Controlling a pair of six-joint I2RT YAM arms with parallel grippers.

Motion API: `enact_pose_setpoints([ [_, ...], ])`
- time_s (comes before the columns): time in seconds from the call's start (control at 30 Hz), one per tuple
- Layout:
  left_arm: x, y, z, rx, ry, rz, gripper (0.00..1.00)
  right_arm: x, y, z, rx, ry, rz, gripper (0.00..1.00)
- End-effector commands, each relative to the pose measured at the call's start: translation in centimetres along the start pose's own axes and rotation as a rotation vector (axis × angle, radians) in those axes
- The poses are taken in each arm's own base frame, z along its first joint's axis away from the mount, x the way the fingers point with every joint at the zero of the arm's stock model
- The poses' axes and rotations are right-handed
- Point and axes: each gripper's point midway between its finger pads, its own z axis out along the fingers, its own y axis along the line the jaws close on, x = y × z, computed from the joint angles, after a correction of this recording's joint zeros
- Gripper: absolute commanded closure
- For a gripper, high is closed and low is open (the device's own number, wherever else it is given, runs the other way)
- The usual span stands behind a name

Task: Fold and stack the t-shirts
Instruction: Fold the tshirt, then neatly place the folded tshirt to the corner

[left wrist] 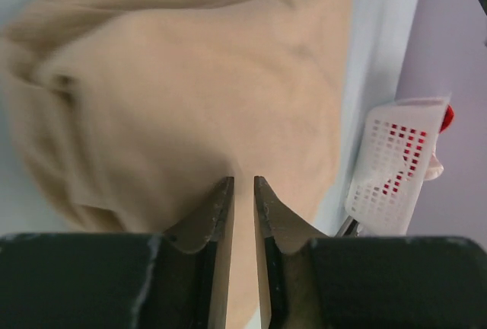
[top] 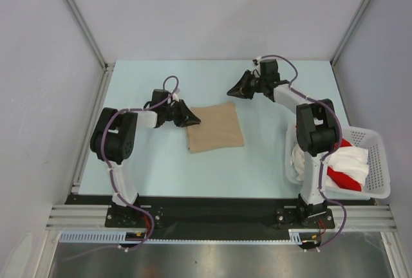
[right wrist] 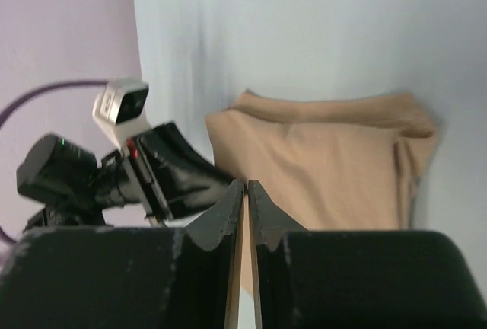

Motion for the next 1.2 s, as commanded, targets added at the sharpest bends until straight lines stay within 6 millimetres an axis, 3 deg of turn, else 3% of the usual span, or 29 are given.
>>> enact_pose_setpoints([
  [0.0, -1.9, 1.7, 0.0, 0.022, -0.046, 0.003, 0.80, 5.1, -1.3, 2.7, -0.040, 0.130, 0.030, 0.89],
  [0.07, -2.8, 3.7, 0.0, -0.011, -0.055, 0.000, 0.81, 5.0, -2.1, 3.5, -0.063, 0.103, 0.072, 0.90],
  [0.1, -3.1, 4.3, 0.1, -0.025, -0.049, -0.002, 0.83, 6.0, -4.1, 4.1, -0.045, 0.116, 0.111, 0.90],
  [0.13, -2.9, 5.0, 0.0, -0.047, -0.030, -0.012, 0.85, 5.6, -4.7, 4.4, -0.056, 0.093, 0.117, 0.91],
  [0.23, -3.8, 4.2, -0.5, -0.059, -0.044, 0.039, 0.84, 4.7, -7.1, 4.9, -0.043, 0.067, 0.171, 0.93],
  [0.37, -4.3, 3.0, -1.9, -0.079, -0.063, 0.090, 0.71, 2.3, -9.9, 4.6, -0.012, 0.035, 0.186, 0.93],
  [0.43, -4.1, 3.8, -2.6, -0.155, -0.049, 0.085, 0.68, 1.4, -10.4, 4.4, 0.014, 0.048, 0.182, 0.92],
  [0.53, -5.1, 2.8, -4.0, -0.199, -0.077, 0.139, 0.62, 1.3, -11.4, 2.8, 0.116, 0.095, 0.136, 0.85],
  [0.57, -5.4, 2.6, -4.5, -0.216, -0.087, 0.158, 0.56, -0.4, -9.4, 1.8, 0.121, 0.073, 0.076, 0.81],
  [0.6, -5.5, 2.0, -5.6, -0.240, -0.093, 0.165, 0.52, -0.8, -8.8, 1.1, 0.143, 0.078, 0.043, 0.79],
  [0.63, -6.0, 2.1, -6.2, -0.281, -0.116, 0.175, 0.47, 0.0, -9.5, -0.3, 0.226, 0.125, 0.004, 0.74],
  [0.67, -6.9, 2.1, -7.1, -0.331, -0.155, 0.202, 0.37, -2.0, -7.1, -1.7, 0.235, 0.088, -0.054, 0.71],
  [0.77, -7.5, 2.6, -8.5, -0.412, -0.188, 0.253, 0.15, -1.1, -5.2, -4.5, 0.306, 0.135, -0.092, 0.58],
  [0.8, -7.3, 3.0, -8.6, -0.426, -0.176, 0.263, 0.14, -0.9, -3.4, -6.0, 0.296, 0.130, -0.106, 0.56],
  [0.87, -7.1, 4.1, -8.2, -0.445, -0.154, 0.292, 0.12, 0.7, -1.0, -6.7, 0.254, 0.158, -0.133, 0.52],
  [0.93, -6.9, 3.8, -7.1, -0.379, -0.137, 0.327, 0.10, 3.0, 1.3, -8.0, 0.216, 0.184, -0.154, 0.51],
  [1.0, -5.9, 4.2, -5.8, -0.322, -0.087, 0.341, 0.08, 4.8, 2.4, -8.7, 0.186, 0.198, -0.147, 0.50],
  [1.07, -5.9, 4.4, -4.6, -0.275, -0.100, 0.362, 0.08, 6.8, 3.8, -9.8, 0.119, 0.205, -0.151, 0.50],
  [1.17, -6.2, 4.0, -3.2, -0.203, -0.110, 0.363, 0.13, 8.8, 4.1, -11.6, 0.102, 0.215, -0.163, 0.51],
])
